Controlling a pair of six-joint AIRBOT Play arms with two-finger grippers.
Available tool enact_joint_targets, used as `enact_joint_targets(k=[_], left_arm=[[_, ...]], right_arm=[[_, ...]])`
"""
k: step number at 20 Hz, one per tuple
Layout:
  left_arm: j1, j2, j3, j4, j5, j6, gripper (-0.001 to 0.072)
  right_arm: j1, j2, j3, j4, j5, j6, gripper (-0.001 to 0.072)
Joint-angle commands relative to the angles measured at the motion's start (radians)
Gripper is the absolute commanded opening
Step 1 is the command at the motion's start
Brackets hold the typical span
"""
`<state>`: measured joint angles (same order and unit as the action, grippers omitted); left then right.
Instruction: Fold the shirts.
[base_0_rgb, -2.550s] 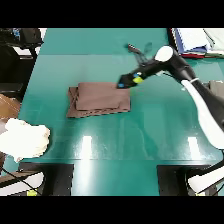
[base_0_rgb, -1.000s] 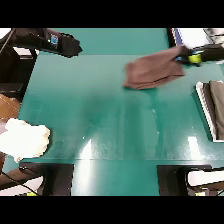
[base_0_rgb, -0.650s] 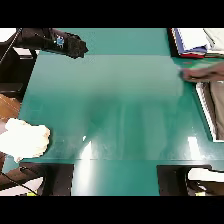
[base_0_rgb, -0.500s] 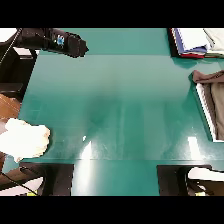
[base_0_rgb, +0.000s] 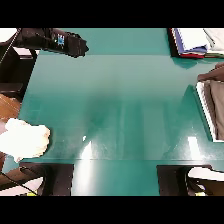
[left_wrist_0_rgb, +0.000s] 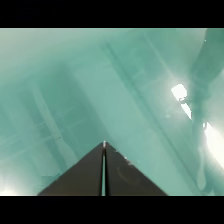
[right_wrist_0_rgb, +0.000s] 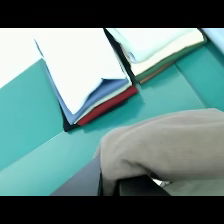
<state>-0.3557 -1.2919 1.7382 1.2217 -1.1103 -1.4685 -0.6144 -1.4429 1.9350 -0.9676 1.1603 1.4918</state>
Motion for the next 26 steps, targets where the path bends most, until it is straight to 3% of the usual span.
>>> enact_joint_targets(k=[1,4,11,12,14,15,17,20,23,26], left_arm=[[-0.001,0.0,0.0,0.0,-0.002,0.002,0.0026],[-0.001,0.0,0.0,0.001,-0.002,0.003,0.0026],[-0.001,0.0,0.0,0.001,-0.008,0.011,0.0027],[-0.001,0.0,0.0,0.002,-0.008,0.011,0.0027],[-0.001,0.0,0.0,0.002,-0.009,0.011,0.0026],[-0.001,0.0,0.0,0.001,-0.01,0.011,0.0027],[-0.001,0.0,0.0,0.001,-0.011,0.011,0.0026],[-0.001,0.0,0.0,0.001,-0.011,0.01,0.0027],[-0.001,0.0,0.0,0.013,0.018,0.01,0.0027],[-0.001,0.0,0.0,0.032,0.018,0.01,0.0027]], right_arm=[[-0.034,0.007,0.082,-0.074,0.169,0.014,0.0019],[-0.069,0.072,-0.032,-0.18,0.215,0.026,0.002],[-0.177,0.305,-0.531,-0.447,0.238,0.024,0.0026],[-0.192,0.329,-0.599,-0.475,0.236,0.024,0.0108],[-0.223,0.362,-0.71,-0.503,0.224,0.024,0.0541],[-0.244,0.373,-0.744,-0.5,0.22,0.025,0.0682],[-0.257,0.399,-0.764,-0.471,0.204,0.025,0.068],[-0.203,0.433,-0.716,-0.304,0.167,0.025,0.0676],[-0.019,0.446,-0.633,-0.139,0.164,0.025,0.0676],[0.258,0.445,-0.573,-0.126,0.147,0.025,0.0676]])
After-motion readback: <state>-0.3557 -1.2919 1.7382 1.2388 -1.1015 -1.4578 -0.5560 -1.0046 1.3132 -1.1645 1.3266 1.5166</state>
